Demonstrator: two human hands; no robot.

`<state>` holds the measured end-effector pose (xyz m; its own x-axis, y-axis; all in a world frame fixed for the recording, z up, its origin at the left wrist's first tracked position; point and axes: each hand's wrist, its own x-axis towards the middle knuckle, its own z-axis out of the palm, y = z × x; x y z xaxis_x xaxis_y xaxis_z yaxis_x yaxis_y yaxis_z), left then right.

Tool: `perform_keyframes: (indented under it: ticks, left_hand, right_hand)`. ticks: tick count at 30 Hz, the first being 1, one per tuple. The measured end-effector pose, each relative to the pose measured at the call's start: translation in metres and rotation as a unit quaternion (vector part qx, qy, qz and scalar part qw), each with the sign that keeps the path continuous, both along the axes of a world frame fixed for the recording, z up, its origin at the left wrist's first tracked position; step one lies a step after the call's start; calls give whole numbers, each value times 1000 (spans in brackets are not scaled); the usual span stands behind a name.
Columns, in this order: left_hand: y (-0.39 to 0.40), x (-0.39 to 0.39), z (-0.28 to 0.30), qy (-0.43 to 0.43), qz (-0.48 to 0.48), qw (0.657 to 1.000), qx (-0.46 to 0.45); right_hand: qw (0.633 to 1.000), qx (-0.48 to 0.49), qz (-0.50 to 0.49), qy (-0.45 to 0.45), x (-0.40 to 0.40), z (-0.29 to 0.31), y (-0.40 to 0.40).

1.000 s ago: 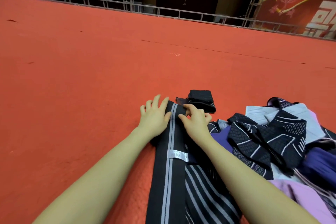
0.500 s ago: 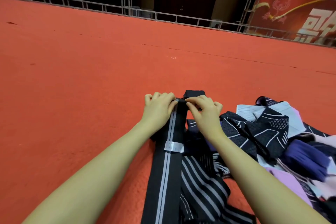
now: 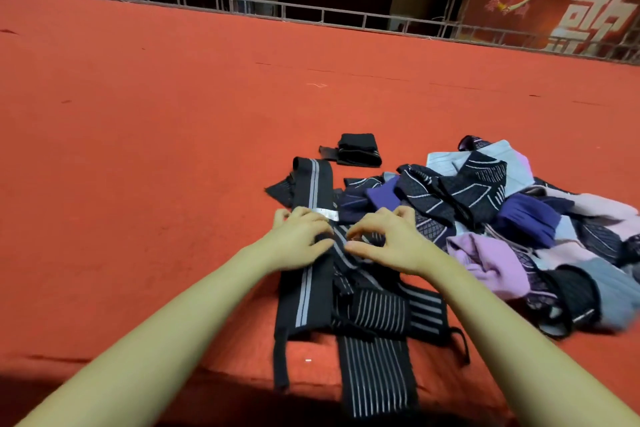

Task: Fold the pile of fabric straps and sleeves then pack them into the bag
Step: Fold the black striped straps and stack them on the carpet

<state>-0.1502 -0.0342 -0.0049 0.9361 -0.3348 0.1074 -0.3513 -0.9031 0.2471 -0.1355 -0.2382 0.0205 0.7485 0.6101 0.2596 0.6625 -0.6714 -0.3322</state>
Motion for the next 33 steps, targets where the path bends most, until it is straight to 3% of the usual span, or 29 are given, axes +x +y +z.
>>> perform_keyframes:
  ticks: [4, 6, 9, 14, 18, 22, 26, 33]
  left_hand:
    - [14, -33, -19, 68, -10, 997, -34]
    - [19, -47, -20, 67, -26, 996, -54]
    - [18, -65, -21, 49, -68, 996, -27]
    - [20, -76, -28, -4, -99, 995, 33]
    - [19, -72, -24, -74, -73, 994, -38]
    - [21, -61, -16, -204, 4, 977, -67]
    - [21, -51, 3, -246, 37, 960, -133]
    - [15, -38, 40, -295, 22, 932, -211]
  right_hand:
    - [982, -153, 38, -102, -15, -15, -5]
    - [976, -160, 17, -147, -19, -20, -4]
    - [977, -79, -21, -195, -28, -26, -3]
    - [981, -12, -17, -195, -41, -24, 1]
    - [984, 6, 1, -177, -43, -22, 2]
    - [983, 6, 8, -183, -39, -17, 9]
    - [984, 32, 5, -174, -34, -4, 26]
    - [977, 196, -25, -84, -21, 16, 49]
